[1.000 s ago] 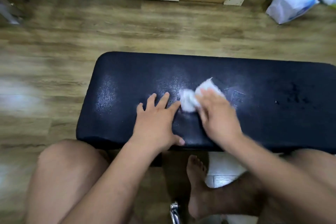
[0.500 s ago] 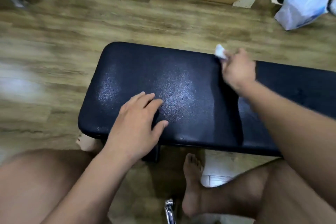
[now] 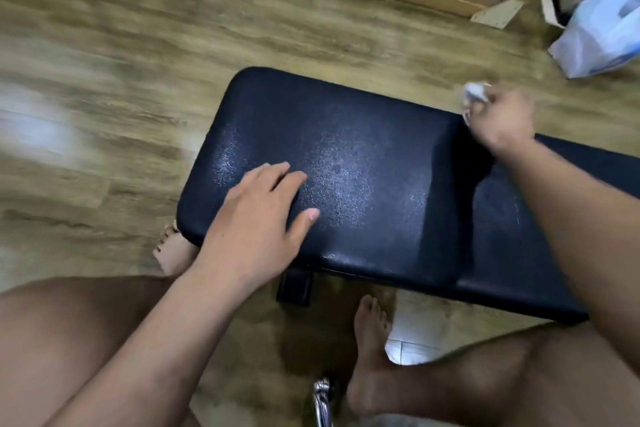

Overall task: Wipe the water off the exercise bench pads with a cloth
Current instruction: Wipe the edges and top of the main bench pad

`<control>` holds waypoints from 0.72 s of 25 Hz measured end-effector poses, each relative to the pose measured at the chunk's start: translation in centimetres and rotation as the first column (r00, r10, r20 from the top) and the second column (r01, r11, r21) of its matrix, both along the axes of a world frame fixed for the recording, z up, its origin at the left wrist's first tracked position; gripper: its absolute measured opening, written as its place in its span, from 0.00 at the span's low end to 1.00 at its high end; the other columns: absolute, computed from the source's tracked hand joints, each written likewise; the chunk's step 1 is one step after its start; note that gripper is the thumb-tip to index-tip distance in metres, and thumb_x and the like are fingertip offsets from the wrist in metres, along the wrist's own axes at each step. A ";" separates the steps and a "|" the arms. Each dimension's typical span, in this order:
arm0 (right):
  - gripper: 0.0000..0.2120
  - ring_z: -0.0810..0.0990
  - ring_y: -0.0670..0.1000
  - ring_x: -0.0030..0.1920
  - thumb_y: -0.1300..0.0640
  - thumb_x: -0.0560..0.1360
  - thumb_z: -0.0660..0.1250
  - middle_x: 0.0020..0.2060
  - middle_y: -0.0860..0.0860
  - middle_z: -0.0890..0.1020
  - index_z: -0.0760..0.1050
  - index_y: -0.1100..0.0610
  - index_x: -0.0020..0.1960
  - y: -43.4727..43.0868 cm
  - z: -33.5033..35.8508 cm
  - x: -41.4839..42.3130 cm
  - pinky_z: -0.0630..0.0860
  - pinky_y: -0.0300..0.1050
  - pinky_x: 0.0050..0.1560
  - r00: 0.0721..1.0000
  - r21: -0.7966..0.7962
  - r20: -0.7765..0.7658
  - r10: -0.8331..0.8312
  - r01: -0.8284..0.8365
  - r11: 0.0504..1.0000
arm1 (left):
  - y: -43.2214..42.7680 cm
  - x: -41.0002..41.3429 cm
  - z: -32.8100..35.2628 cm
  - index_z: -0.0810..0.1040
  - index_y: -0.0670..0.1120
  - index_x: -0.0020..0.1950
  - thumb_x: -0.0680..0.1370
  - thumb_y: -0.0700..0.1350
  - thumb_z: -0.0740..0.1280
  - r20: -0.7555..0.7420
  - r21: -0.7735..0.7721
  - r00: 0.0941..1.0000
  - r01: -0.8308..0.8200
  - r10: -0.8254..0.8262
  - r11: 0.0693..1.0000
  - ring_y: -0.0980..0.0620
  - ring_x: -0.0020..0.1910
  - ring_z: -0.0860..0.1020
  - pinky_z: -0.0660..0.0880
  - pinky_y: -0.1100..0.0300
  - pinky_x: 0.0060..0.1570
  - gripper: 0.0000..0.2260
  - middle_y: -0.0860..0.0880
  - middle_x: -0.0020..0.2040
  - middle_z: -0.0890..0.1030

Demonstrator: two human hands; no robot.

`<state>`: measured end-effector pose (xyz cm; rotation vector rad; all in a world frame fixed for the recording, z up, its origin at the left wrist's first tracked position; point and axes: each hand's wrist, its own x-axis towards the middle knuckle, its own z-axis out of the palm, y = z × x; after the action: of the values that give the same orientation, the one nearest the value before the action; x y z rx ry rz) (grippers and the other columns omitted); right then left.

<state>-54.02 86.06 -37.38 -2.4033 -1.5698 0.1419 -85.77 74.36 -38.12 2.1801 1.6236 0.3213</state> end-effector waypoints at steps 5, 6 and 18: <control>0.09 0.80 0.48 0.42 0.46 0.70 0.63 0.44 0.44 0.81 0.77 0.39 0.50 -11.7 -6.4 -19.2 0.74 0.40 0.38 0.737 -0.080 -0.248 0.629 -0.663 0.745 | 2.0 -2.3 1.1 0.76 0.46 0.67 0.79 0.65 0.48 0.283 0.025 0.944 -0.185 0.170 0.983 0.47 0.70 0.71 0.65 0.50 0.72 0.31 0.46 0.68 0.76; 0.13 0.80 0.49 0.43 0.51 0.70 0.64 0.45 0.46 0.82 0.79 0.40 0.52 -14.4 -4.1 -20.3 0.75 0.40 0.40 0.579 -0.053 -0.318 0.751 -0.801 0.596 | 2.1 -2.5 0.8 0.76 0.47 0.67 0.78 0.68 0.44 0.248 0.017 0.957 -0.160 0.151 0.987 0.47 0.71 0.70 0.64 0.49 0.73 0.34 0.46 0.69 0.76; 0.14 0.79 0.59 0.52 0.64 0.72 0.63 0.51 0.61 0.81 0.80 0.57 0.55 -12.7 -0.1 -22.6 0.73 0.45 0.52 0.751 0.067 -0.299 0.589 -0.599 0.798 | -0.7 -5.8 0.1 0.71 0.49 0.73 0.79 0.63 0.46 0.178 0.046 0.980 -0.102 0.093 0.994 0.47 0.79 0.58 0.57 0.44 0.76 0.31 0.47 0.77 0.67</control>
<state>-76.65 73.32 -37.53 -1.6908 -2.1155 0.6364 -91.60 73.66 -38.02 2.0507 1.6433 0.5764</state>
